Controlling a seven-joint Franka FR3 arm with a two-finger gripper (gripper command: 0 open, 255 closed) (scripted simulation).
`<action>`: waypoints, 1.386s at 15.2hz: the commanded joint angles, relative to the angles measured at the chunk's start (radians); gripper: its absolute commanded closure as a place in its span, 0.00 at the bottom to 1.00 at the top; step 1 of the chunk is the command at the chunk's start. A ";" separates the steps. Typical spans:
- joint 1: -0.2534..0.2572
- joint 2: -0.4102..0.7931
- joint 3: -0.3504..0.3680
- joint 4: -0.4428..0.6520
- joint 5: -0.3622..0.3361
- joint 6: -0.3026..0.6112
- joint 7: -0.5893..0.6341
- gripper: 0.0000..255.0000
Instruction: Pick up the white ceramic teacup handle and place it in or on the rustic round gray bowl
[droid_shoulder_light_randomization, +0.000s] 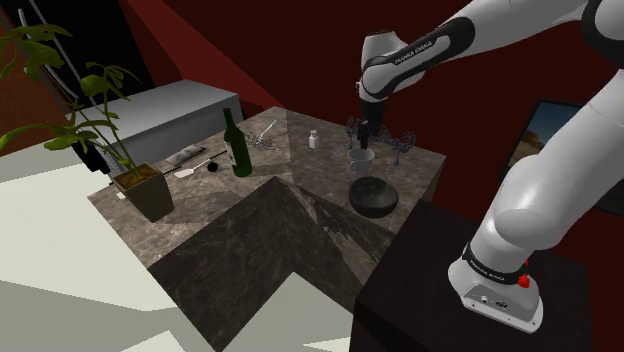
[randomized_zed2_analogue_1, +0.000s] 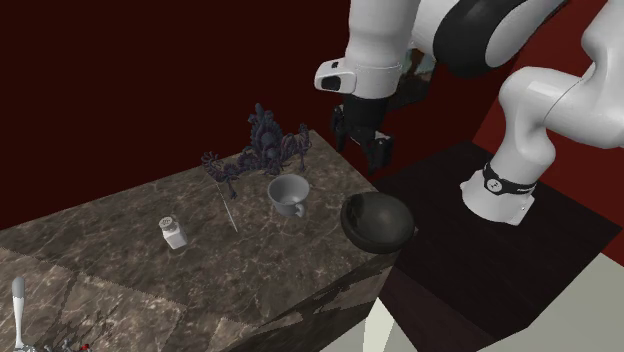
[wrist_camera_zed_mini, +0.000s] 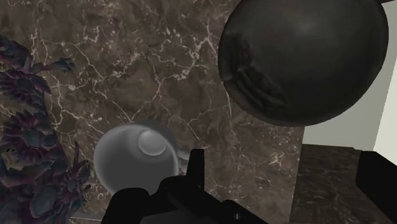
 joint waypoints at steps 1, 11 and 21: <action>-0.003 0.079 -0.019 0.017 0.014 0.063 -0.029 0.00; -0.042 0.477 -0.039 0.208 0.156 0.259 -0.177 0.00; -0.083 0.651 -0.008 0.270 0.223 0.365 -0.230 0.00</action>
